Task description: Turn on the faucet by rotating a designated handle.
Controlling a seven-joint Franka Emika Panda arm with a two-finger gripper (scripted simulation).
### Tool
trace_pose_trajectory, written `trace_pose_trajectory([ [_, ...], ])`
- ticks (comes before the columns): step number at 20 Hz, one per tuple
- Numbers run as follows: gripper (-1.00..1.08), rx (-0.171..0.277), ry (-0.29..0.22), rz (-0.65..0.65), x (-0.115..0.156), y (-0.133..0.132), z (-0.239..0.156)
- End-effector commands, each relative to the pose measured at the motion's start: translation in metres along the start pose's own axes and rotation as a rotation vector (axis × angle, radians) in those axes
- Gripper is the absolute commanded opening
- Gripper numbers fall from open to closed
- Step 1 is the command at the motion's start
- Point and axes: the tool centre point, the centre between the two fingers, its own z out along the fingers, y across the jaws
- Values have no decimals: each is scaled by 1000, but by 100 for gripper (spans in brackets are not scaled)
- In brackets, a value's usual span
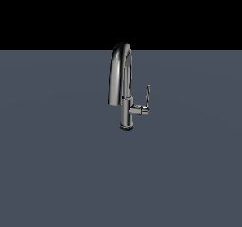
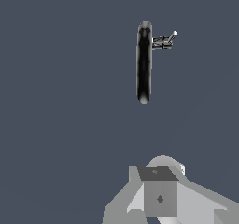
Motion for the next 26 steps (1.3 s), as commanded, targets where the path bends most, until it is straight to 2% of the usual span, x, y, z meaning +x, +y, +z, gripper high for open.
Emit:
trace_pose_trajectory([
  [1, -100, 45, -34, 45, 17, 2, 1],
  [15, -100, 318, -235, 309, 108, 25, 23],
  [26, -100, 567, -418, 544, 178, 58, 64],
])
